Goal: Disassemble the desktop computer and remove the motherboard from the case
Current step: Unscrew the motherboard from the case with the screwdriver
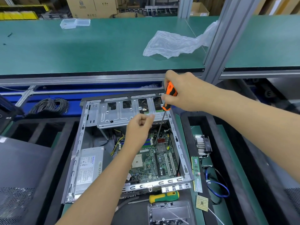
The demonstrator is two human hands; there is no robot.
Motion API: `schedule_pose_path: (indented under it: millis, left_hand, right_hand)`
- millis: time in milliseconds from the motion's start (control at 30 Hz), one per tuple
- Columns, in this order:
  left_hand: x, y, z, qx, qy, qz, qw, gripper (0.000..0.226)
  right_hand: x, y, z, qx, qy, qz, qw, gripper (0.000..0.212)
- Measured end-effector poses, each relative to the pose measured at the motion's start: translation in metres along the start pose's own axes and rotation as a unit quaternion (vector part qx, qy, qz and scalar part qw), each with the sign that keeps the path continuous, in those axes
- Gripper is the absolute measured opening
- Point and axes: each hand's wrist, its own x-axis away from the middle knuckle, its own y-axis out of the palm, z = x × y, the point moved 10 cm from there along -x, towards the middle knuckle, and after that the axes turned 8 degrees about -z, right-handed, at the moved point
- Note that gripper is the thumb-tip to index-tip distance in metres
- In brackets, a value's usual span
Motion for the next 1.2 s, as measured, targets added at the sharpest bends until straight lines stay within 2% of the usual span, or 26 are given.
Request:
schedule_pose_path:
  millis: [67,200,300,467,667,800,933,1067,1200]
  left_hand:
    - [0.002,-0.001,-0.037,0.033,-0.09,-0.012,0.995,0.041]
    - [0.013,0.003,-0.101,0.152,-0.247,-0.037,0.956,0.039]
    - [0.021,0.008,-0.129,0.199,-0.313,-0.037,0.928,0.037]
    - [0.028,0.017,-0.15,0.195,-0.379,-0.049,0.903,0.046]
    - [0.026,0.02,-0.159,0.154,-0.403,-0.045,0.901,0.056]
    - [0.023,0.017,-0.163,0.118,-0.404,-0.038,0.906,0.06]
    - [0.022,0.018,-0.164,0.101,-0.413,-0.056,0.904,0.07]
    - [0.018,0.021,-0.164,0.134,-0.381,-0.057,0.913,0.059]
    - [0.013,0.014,-0.158,0.091,-0.351,-0.04,0.931,0.044]
  right_hand:
    - [0.002,0.0,0.007,-0.009,0.008,0.006,1.0,0.025]
    - [0.005,-0.005,0.023,-0.028,0.034,0.025,0.999,0.026]
    - [0.008,-0.008,0.034,-0.04,0.056,0.035,0.997,0.026]
    - [0.016,-0.019,0.054,-0.053,0.093,0.061,0.992,0.026]
    - [0.031,-0.026,0.092,-0.115,0.166,0.081,0.976,0.024]
    - [0.045,-0.02,0.131,-0.209,0.219,0.112,0.946,0.024]
    - [0.059,0.003,0.163,-0.331,0.246,0.134,0.901,0.023]
    - [0.074,0.031,0.181,-0.422,0.263,0.135,0.857,0.018]
    - [0.086,0.051,0.189,-0.47,0.271,0.117,0.832,0.025]
